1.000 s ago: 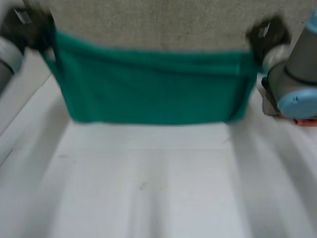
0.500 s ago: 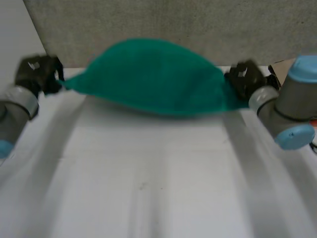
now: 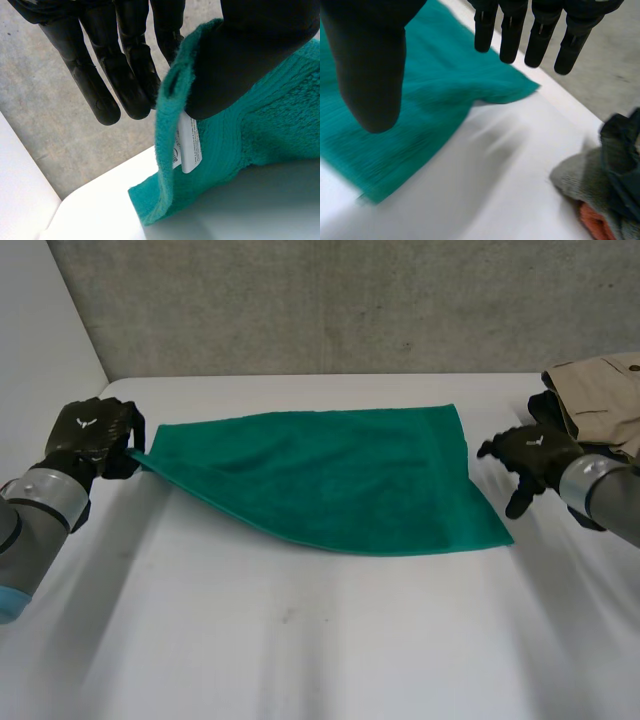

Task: Fold the laundry.

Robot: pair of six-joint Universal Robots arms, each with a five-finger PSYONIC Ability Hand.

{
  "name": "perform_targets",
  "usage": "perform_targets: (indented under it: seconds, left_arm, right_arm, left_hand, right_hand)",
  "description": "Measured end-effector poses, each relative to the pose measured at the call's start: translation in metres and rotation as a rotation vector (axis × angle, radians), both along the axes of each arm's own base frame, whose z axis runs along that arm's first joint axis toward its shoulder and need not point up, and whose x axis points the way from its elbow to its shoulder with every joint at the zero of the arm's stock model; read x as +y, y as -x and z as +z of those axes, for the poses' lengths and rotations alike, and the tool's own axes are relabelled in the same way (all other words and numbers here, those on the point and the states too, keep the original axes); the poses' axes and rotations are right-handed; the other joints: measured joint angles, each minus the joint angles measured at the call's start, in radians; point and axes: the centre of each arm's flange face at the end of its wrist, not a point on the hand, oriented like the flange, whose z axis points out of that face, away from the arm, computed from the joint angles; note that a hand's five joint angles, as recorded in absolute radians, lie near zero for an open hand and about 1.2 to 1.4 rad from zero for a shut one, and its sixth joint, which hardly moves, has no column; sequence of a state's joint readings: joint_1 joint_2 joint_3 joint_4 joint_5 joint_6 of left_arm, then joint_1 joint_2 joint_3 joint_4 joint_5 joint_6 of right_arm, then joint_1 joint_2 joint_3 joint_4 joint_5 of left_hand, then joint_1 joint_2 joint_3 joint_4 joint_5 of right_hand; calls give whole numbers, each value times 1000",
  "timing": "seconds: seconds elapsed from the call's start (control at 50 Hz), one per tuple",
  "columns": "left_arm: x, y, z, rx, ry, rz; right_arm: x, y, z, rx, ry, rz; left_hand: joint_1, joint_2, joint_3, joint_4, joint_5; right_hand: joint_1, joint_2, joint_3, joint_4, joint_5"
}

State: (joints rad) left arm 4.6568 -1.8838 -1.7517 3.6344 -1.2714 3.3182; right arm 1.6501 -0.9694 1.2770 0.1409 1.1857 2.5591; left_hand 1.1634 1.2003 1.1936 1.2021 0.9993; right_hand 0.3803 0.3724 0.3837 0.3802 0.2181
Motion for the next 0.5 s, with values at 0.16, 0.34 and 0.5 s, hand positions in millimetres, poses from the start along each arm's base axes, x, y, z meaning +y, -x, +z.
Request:
perform_targets:
  seconds: [0.16, 0.34, 0.5]
  left_arm:
    - [4, 0, 3, 26, -5, -13]
    - [2, 1, 3, 36, -6, -15]
    - [2, 2, 2, 35, -5, -15]
  right_arm:
    - [25, 3, -24, 48, -18, 141]
    - [23, -1, -54, 32, 18, 151]
    - [16, -7, -67, 33, 39, 157]
  left_hand:
    - [0, 0, 0, 0, 0]
    - [0, 0, 0, 0, 0]
    - [0, 0, 0, 0, 0]
  right_hand:
    - [134, 141, 129, 137, 128]
    - [208, 223, 216, 217, 209]
    - [303, 301, 300, 301, 255]
